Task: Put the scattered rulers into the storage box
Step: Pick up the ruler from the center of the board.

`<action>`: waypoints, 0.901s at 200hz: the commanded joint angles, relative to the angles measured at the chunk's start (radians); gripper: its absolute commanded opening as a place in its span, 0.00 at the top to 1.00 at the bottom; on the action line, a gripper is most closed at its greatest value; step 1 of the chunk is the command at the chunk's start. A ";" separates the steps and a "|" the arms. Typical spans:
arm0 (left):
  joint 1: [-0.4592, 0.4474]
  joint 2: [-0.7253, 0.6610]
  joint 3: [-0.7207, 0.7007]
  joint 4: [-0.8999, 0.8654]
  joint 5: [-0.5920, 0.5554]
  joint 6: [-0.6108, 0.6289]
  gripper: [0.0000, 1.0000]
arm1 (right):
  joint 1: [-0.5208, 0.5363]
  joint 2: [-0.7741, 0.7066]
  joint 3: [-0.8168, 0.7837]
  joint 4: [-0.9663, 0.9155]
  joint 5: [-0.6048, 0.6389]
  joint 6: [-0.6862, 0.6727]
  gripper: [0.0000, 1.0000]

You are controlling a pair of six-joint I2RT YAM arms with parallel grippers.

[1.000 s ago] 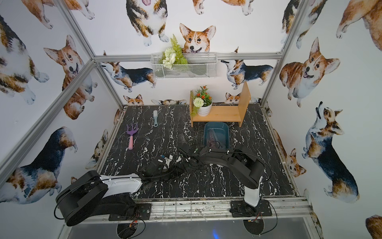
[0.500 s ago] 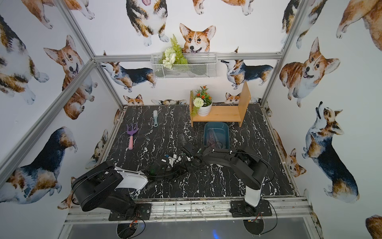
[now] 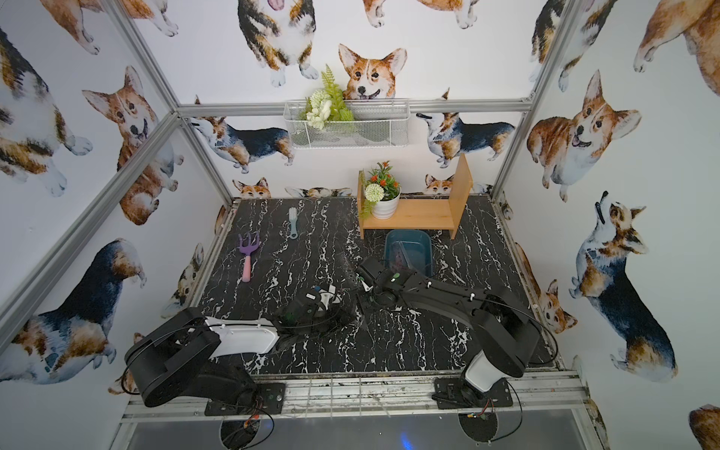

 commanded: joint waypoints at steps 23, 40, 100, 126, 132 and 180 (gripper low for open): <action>0.020 -0.041 0.092 -0.137 0.048 0.097 1.00 | -0.122 -0.160 -0.091 0.042 -0.104 0.028 0.47; 0.029 -0.038 0.131 -0.164 0.082 0.123 1.00 | -0.170 -0.206 -0.141 0.094 -0.190 0.048 0.47; 0.060 -0.035 0.216 -0.214 0.174 0.165 1.00 | -0.268 -0.294 -0.247 0.241 -0.391 0.131 0.48; 0.085 -0.042 0.235 -0.204 0.231 0.164 1.00 | -0.295 -0.310 -0.271 0.292 -0.460 0.159 0.51; 0.092 -0.044 0.236 -0.194 0.247 0.161 1.00 | -0.299 -0.313 -0.274 0.300 -0.470 0.164 0.53; 0.136 -0.051 0.247 -0.073 0.389 0.099 1.00 | -0.308 -0.316 -0.278 0.354 -0.550 0.189 0.58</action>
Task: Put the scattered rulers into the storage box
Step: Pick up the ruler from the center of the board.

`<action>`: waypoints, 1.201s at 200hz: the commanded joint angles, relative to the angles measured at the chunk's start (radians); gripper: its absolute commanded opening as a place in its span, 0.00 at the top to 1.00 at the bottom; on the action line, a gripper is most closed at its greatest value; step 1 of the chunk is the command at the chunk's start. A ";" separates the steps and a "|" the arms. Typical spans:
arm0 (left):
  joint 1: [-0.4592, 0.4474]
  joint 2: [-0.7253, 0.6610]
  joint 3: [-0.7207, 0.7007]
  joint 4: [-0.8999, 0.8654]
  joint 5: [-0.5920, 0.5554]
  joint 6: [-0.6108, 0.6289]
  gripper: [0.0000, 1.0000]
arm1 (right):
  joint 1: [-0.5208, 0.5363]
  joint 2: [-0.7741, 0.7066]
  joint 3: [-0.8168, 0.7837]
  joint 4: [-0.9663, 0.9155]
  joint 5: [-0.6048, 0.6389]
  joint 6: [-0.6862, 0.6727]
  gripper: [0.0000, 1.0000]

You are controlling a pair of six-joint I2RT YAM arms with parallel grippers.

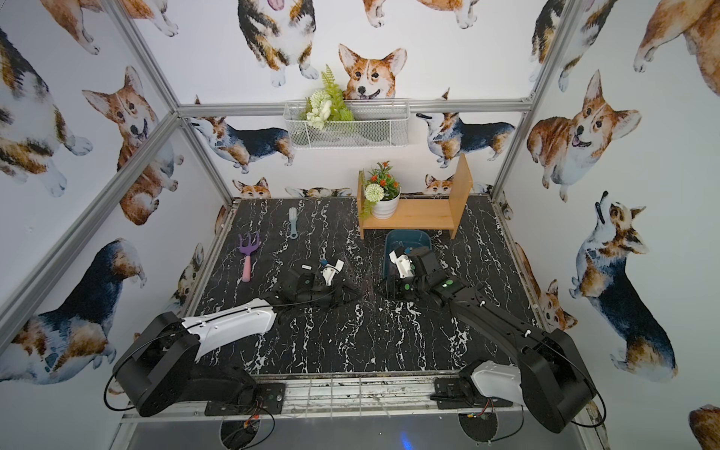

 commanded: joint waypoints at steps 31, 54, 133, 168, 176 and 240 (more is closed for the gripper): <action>0.019 -0.004 0.023 0.141 0.144 -0.063 1.00 | -0.002 -0.005 0.007 0.085 -0.088 0.032 0.60; 0.022 -0.006 0.018 0.174 0.160 -0.088 1.00 | -0.003 -0.011 0.012 0.088 -0.101 0.036 0.62; 0.044 -0.019 -0.003 0.235 0.179 -0.136 0.98 | -0.003 -0.056 0.015 0.101 -0.130 0.061 0.70; 0.057 -0.034 -0.021 0.239 0.181 -0.142 0.95 | -0.012 -0.078 0.006 0.129 -0.159 0.083 0.78; 0.059 -0.038 -0.026 0.241 0.180 -0.144 0.94 | -0.015 -0.082 0.001 0.142 -0.169 0.092 0.80; 0.067 -0.053 -0.033 0.237 0.181 -0.148 0.74 | -0.021 -0.076 -0.040 0.279 -0.273 0.174 1.00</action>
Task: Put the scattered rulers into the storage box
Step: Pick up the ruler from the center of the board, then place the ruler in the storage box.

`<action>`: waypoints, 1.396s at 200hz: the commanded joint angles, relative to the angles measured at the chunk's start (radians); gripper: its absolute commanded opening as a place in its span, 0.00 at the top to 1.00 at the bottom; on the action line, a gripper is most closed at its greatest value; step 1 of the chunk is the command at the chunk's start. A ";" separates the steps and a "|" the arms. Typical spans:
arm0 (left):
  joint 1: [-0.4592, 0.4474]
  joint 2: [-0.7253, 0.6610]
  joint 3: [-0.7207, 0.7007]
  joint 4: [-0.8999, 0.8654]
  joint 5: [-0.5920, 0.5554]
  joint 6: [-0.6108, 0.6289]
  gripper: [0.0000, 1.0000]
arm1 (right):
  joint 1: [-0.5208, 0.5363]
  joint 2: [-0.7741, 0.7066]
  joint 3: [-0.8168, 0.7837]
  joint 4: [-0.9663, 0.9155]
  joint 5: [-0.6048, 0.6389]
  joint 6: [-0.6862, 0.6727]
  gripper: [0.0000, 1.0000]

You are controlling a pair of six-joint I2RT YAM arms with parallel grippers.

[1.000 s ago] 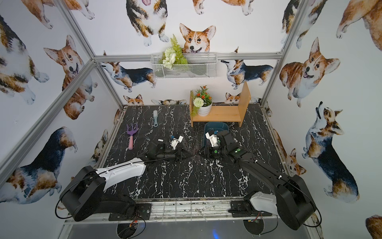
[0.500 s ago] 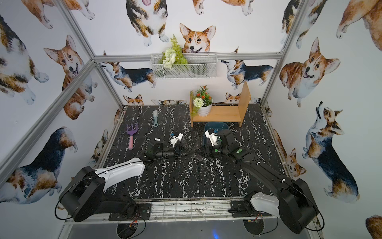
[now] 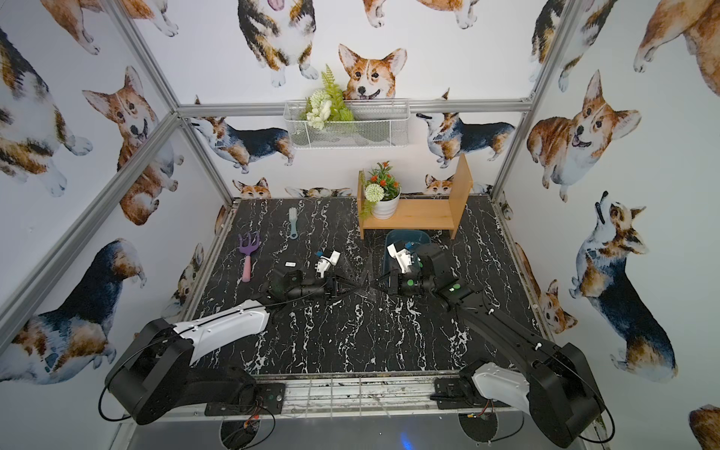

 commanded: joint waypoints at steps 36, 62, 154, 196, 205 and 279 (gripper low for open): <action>0.007 -0.015 -0.004 0.023 -0.003 0.002 0.58 | -0.013 0.005 -0.020 0.133 -0.093 0.066 1.00; 0.030 -0.044 -0.014 -0.019 -0.025 0.013 0.55 | -0.043 -0.001 -0.018 0.116 -0.093 0.062 1.00; 0.145 -0.191 0.099 -0.645 -0.235 0.352 0.55 | -0.261 0.016 0.063 -0.130 -0.030 -0.132 1.00; 0.182 -0.199 0.205 -0.857 -0.318 0.487 0.56 | -0.318 0.094 0.120 -0.220 0.067 -0.251 1.00; 0.187 -0.202 0.218 -0.884 -0.332 0.504 0.56 | -0.326 0.108 0.128 -0.221 0.078 -0.264 1.00; 0.202 -0.207 0.245 -0.969 -0.387 0.570 0.57 | -0.340 0.285 0.198 -0.278 0.149 -0.370 1.00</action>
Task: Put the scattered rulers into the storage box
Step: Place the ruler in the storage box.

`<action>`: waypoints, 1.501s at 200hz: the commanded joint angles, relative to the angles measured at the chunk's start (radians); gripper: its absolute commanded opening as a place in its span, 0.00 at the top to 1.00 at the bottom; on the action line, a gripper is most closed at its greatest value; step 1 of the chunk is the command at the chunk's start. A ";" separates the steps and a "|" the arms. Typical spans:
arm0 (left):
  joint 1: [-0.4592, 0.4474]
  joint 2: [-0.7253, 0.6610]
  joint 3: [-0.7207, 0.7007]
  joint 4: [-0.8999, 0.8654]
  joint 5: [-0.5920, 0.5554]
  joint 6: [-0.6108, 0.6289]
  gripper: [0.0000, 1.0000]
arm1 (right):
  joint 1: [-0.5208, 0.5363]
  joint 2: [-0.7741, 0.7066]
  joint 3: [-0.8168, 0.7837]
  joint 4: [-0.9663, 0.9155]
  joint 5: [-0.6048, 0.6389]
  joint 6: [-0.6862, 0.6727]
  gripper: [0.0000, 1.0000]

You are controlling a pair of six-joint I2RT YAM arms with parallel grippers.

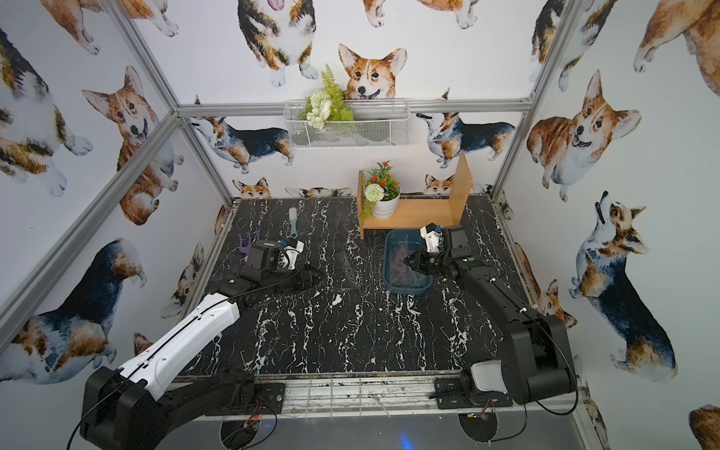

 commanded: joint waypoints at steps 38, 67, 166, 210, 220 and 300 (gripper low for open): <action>0.008 0.003 -0.026 -0.004 -0.012 0.030 0.57 | -0.001 0.114 0.054 -0.082 0.052 -0.116 1.00; 0.010 0.013 -0.035 0.012 -0.007 0.024 0.57 | 0.001 0.173 0.072 -0.109 0.046 -0.142 1.00; 0.011 0.042 -0.048 0.059 0.014 0.007 0.57 | 0.056 0.291 0.137 -0.151 0.092 -0.179 1.00; 0.011 0.046 -0.065 0.082 0.021 -0.001 0.57 | 0.078 0.328 0.171 -0.172 0.135 -0.186 1.00; 0.011 0.048 -0.065 0.085 0.023 -0.003 0.58 | 0.081 0.330 0.176 -0.175 0.148 -0.185 1.00; 0.011 0.020 -0.087 0.101 0.023 -0.016 0.57 | 0.096 0.316 0.202 -0.208 0.245 -0.191 0.80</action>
